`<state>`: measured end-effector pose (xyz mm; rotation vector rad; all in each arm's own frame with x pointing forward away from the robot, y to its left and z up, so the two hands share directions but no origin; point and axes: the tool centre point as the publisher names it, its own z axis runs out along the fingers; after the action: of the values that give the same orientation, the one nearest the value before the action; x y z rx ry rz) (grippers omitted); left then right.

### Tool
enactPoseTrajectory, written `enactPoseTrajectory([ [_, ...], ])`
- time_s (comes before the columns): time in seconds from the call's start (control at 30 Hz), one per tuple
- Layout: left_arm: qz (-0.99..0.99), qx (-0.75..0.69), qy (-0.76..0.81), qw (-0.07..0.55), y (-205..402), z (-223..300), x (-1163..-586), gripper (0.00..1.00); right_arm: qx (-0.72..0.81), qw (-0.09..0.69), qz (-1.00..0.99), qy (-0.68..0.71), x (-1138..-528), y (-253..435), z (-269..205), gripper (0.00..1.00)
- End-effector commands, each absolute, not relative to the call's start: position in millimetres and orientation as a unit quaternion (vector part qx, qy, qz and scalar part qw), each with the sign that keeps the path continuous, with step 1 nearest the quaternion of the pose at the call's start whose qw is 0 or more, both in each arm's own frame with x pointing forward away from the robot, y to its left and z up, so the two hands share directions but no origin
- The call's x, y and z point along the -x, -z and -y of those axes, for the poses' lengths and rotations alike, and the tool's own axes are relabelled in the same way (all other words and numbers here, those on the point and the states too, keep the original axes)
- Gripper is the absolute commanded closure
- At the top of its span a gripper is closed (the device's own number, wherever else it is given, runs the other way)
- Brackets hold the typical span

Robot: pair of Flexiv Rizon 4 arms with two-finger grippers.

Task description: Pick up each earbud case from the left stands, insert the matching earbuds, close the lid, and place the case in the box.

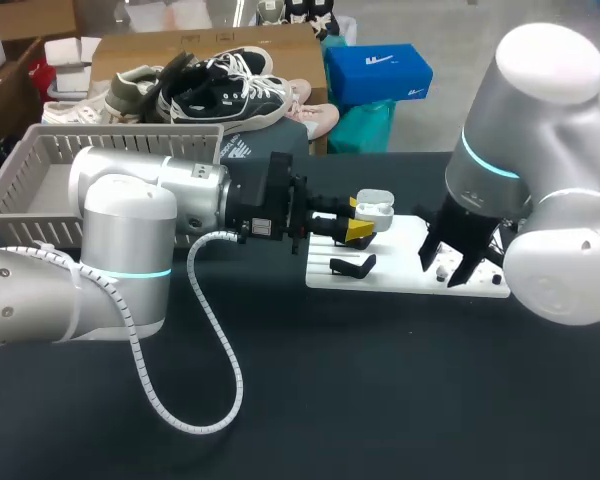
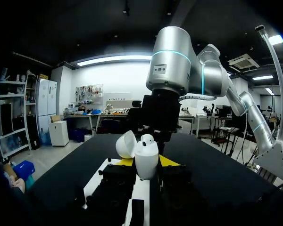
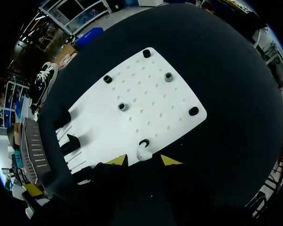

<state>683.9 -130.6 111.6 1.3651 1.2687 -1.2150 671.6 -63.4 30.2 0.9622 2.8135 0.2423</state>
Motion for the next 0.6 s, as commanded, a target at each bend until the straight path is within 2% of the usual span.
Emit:
enactPoseTrajectory([
  [0.03, -0.511, -0.551, 0.49, 0.442, -111.4, 130.8, -684.6, 1.0, -0.323, 0.079, -0.94, -0.08, -674.6, -27.1, 61.6, 0.62],
  [0.27, -0.511, -0.551, 0.49, 0.442, -111.4, 130.8, -684.6, 1.0, -0.325, 0.078, -0.939, -0.078, -676.3, -26.6, 60.7, 0.64],
  [0.4, -0.511, -0.551, 0.49, 0.442, -111.4, 130.8, -684.6, 1.0, -0.329, 0.077, -0.938, -0.077, -676.7, -25.5, 62.2, 0.75],
  [0.6, -0.511, -0.551, 0.49, 0.442, -111.4, 130.8, -684.6, 1.0, -0.332, 0.077, -0.937, -0.073, -676.5, -24.7, 65.5, 0.67],
])
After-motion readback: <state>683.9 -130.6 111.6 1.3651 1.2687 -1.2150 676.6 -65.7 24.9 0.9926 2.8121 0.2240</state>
